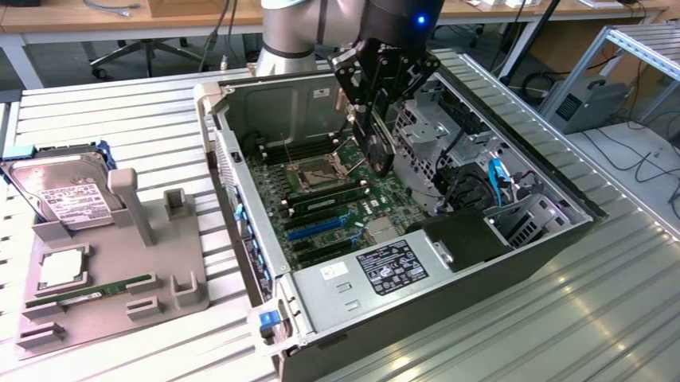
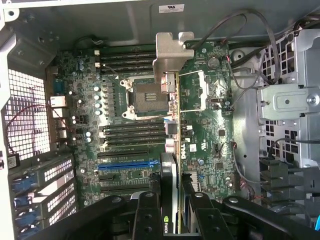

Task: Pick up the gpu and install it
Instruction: 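Pick up the gpu and move the gpu toward the slot, then insert the gpu into the slot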

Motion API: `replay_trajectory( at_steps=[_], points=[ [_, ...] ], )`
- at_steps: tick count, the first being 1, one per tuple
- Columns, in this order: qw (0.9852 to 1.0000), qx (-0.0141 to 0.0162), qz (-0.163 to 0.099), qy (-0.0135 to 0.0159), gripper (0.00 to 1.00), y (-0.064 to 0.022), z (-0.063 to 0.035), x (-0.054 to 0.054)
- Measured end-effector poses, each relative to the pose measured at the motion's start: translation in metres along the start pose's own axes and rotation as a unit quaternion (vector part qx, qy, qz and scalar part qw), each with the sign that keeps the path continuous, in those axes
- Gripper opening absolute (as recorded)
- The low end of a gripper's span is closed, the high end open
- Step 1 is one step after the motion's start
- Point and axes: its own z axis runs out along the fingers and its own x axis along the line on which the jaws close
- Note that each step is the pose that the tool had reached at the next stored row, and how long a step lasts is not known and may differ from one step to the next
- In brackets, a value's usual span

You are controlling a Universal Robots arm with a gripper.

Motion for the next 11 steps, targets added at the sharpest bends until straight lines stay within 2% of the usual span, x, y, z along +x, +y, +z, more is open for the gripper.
replay_trajectory(
  at_steps=[11],
  points=[
    [1.0, -0.0001, -0.004, 0.0002, 0.27, 0.0, 0.0, 0.0]
  ],
)
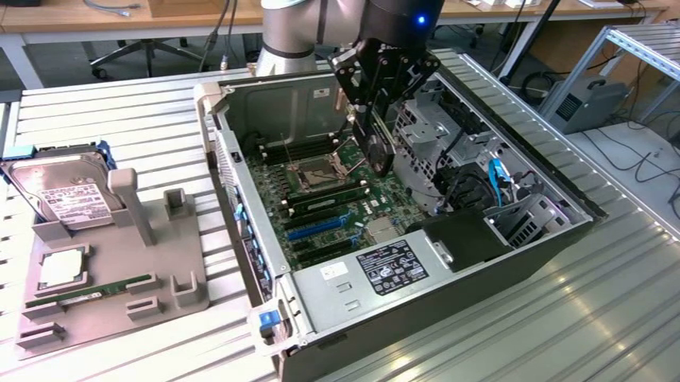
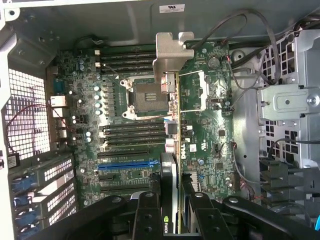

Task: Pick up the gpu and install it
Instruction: 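Insert the gpu into the slot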

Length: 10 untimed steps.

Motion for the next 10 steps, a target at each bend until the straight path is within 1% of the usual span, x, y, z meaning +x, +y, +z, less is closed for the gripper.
replay_trajectory(
  at_steps=[10],
  points=[
    [0.9996, -0.0007, -0.028, 0.001, 0.27, 0.0, 0.0, 0.0]
  ],
)
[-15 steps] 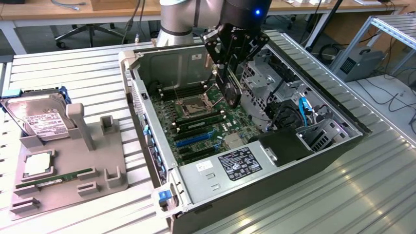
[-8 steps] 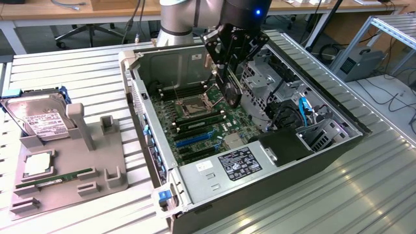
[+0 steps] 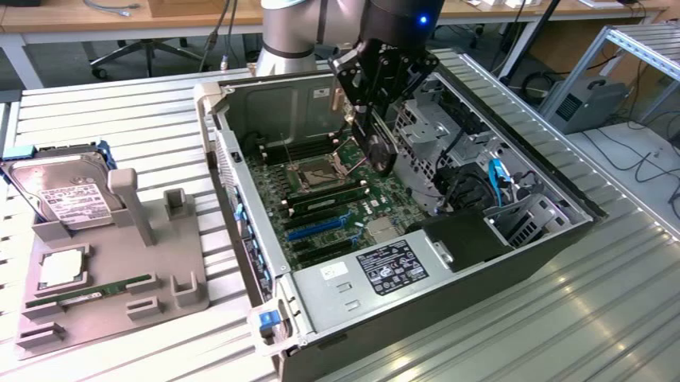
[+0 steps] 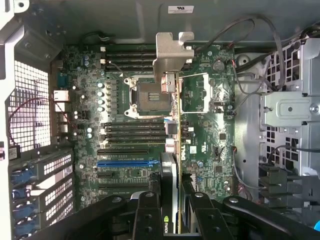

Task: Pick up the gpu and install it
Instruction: 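Insert the gpu into the slot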

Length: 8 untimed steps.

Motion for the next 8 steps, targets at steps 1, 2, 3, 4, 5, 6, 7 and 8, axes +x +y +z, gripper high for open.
replay_trajectory(
  at_steps=[1, 2, 3, 4, 5, 6, 7, 8],
  points=[
    [1.0, -0.0001, -0.003, 0.0001, 0.27, 0.0, 0.0, 0.0],
    [1.0, -0.0002, -0.008, 0.0003, 0.27, 0.0, 0.0, 0.0],
    [0.9999, -0.0003, -0.013, 0.0005, 0.27, 0.0, 0.0, 0.0],
    [0.9998, -0.0005, -0.019, 0.0007, 0.27, 0.0, 0.0, 0.0],
    [0.9998, -0.0006, -0.022, 0.0008, 0.27, 0.0, 0.0, 0.0],
    [0.9997, -0.0007, -0.025, 0.0009, 0.27, 0.0, 0.0001, 0.0],
    [0.9996, -0.0007, -0.028, 0.001, 0.27, 0.0, 0.0001, 0.0],
    [0.9996, -0.0008, -0.029, 0.0011, 0.27, 0.0, 0.0001, 0.0]
  ],
)
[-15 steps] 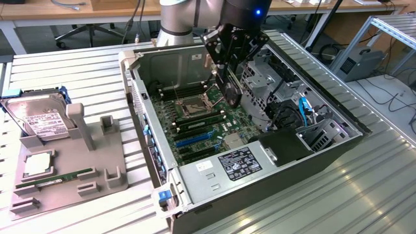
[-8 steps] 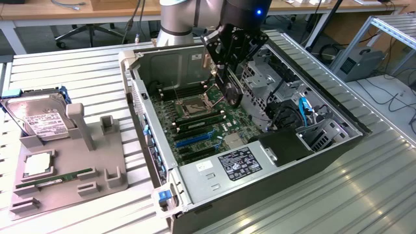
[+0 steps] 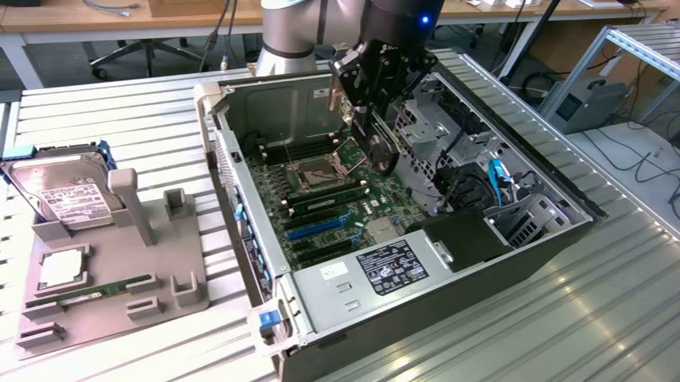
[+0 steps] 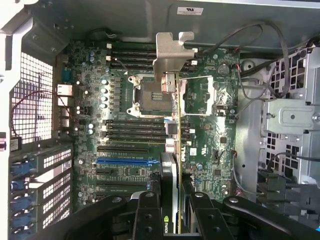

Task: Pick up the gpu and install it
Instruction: 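Insert the gpu into the slot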

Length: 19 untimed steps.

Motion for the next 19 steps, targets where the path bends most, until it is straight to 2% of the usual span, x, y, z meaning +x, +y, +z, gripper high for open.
replay_trajectory(
  at_steps=[19],
  points=[
    [0.9996, -0.0007, -0.03, 0.0011, 0.27, 0.0, 0.0001, 0.0]
  ],
)
